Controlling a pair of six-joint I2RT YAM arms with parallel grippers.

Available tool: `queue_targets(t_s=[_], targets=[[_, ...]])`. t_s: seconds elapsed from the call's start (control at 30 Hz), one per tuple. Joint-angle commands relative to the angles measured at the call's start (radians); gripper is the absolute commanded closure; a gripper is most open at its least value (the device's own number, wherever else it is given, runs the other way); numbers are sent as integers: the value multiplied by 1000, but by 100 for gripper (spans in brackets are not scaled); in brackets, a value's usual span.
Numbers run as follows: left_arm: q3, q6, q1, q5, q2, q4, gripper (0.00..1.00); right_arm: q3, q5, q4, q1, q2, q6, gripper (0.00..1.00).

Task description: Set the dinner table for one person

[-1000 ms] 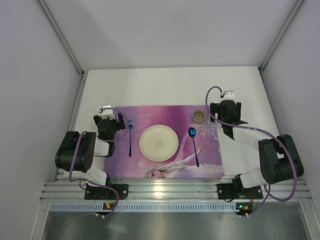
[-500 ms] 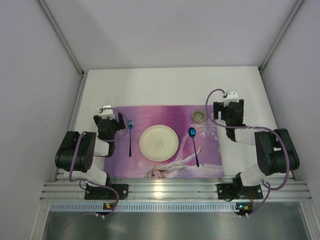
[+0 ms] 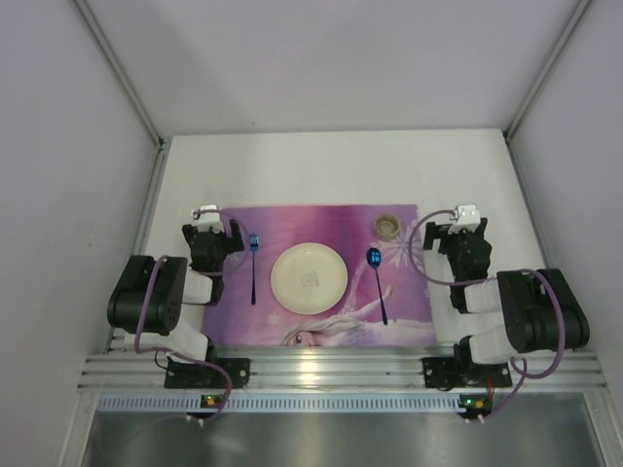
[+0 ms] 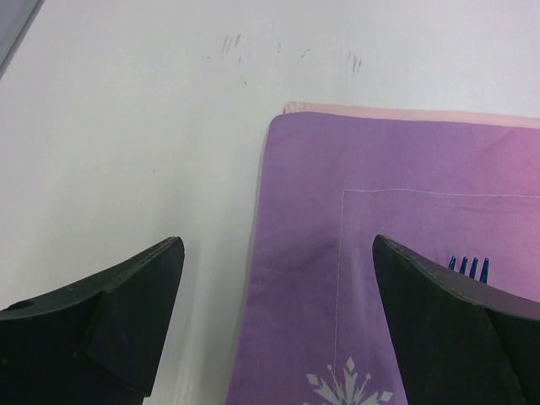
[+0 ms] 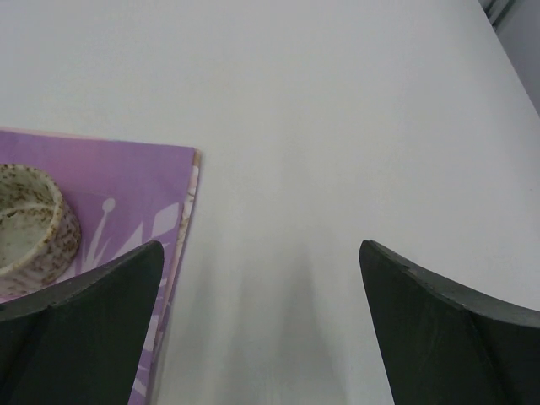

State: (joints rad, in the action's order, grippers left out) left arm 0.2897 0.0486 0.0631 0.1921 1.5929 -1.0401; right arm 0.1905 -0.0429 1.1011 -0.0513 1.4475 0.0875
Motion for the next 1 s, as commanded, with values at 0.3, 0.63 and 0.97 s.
queue_targets(t_s=[0.3, 0.63, 0.97], targets=[[17, -6, -5, 1, -19, -78, 1, 24, 46, 135, 4, 1, -5, 0], [17, -6, -5, 1, -21, -78, 1, 24, 46, 135, 4, 1, -5, 0], [17, -6, -5, 1, -21, -78, 1, 26, 48, 134, 4, 1, -6, 0]])
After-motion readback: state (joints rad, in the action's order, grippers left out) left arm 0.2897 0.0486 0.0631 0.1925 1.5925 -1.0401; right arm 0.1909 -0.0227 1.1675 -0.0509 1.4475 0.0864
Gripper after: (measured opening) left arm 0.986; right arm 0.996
